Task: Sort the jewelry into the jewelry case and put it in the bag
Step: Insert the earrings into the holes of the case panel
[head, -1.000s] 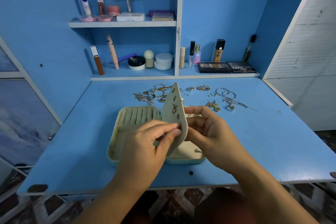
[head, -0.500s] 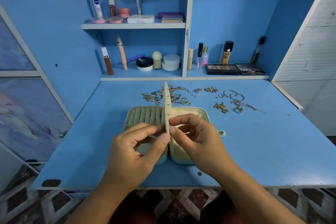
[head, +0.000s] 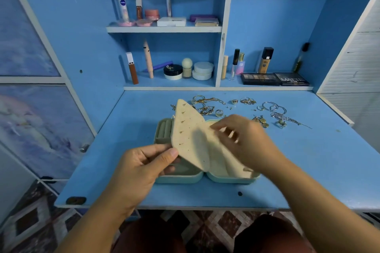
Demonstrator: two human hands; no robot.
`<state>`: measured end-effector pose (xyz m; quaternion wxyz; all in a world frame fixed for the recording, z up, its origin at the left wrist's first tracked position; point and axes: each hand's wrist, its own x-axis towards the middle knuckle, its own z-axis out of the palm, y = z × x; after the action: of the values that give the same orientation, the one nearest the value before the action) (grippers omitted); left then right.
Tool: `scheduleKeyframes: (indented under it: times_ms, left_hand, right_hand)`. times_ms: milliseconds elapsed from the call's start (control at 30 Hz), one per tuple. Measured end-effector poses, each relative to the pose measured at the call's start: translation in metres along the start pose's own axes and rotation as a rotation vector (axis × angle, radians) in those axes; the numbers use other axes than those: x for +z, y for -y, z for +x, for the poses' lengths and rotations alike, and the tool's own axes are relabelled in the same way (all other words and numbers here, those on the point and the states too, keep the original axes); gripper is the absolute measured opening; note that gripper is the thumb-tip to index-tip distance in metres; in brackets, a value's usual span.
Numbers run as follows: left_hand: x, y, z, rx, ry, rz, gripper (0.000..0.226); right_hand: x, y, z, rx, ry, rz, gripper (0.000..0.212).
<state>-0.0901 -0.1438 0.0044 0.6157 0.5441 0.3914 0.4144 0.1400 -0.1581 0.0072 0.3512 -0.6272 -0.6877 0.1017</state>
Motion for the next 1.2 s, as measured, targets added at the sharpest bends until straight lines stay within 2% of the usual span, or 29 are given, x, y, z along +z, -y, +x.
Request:
scheduleKeyframes:
  times_ms: [133,267,400,533,633,800,900,967,1067,1133,1200]
  left_hand:
    - [0.002,0.003,-0.002,0.007,-0.005,0.008,0.016]
    - [0.006,0.006,-0.002,-0.009,-0.059,-0.074,0.027]
    - [0.005,0.006,-0.001,-0.044,-0.052,-0.101,0.033]
    - [0.003,0.004,0.001,-0.081,-0.019,-0.141,0.021]
    - [0.001,0.006,0.001,-0.083,-0.02,-0.146,0.02]
    - [0.002,0.006,-0.002,-0.061,-0.031,-0.155,0.036]
    - [0.002,0.006,-0.002,-0.062,-0.025,-0.151,0.032]
    - [0.003,0.006,-0.003,-0.058,-0.023,-0.131,0.025]
    - [0.003,0.007,-0.003,-0.042,-0.033,-0.08,0.024]
    - [0.005,0.007,-0.005,-0.026,-0.046,-0.052,0.03]
    - [0.008,0.006,-0.007,-0.011,-0.072,-0.025,0.025]
  right_hand:
    - [-0.029,-0.064,0.043,0.257,-0.101,-0.29,0.022]
    - [-0.041,-0.121,0.072,0.423,-0.013,-0.457,0.026]
    - [-0.047,-0.14,0.087,0.405,0.068,-0.551,0.025]
    - [-0.047,-0.134,0.093,0.34,0.149,-0.6,0.022]
    - [-0.044,-0.129,0.099,0.349,0.225,-0.669,0.023]
    - [-0.038,-0.137,0.104,0.356,0.243,-0.72,0.024]
    - [-0.036,-0.141,0.104,0.393,0.228,-0.692,0.021]
    - [-0.035,-0.131,0.1,0.348,0.104,-0.609,0.023]
    - [-0.028,-0.075,0.08,0.149,-0.108,-0.224,0.013]
    - [-0.02,-0.021,0.053,0.033,-0.117,-0.017,0.009]
    - [-0.005,0.02,0.024,-0.053,-0.083,0.147,0.017]
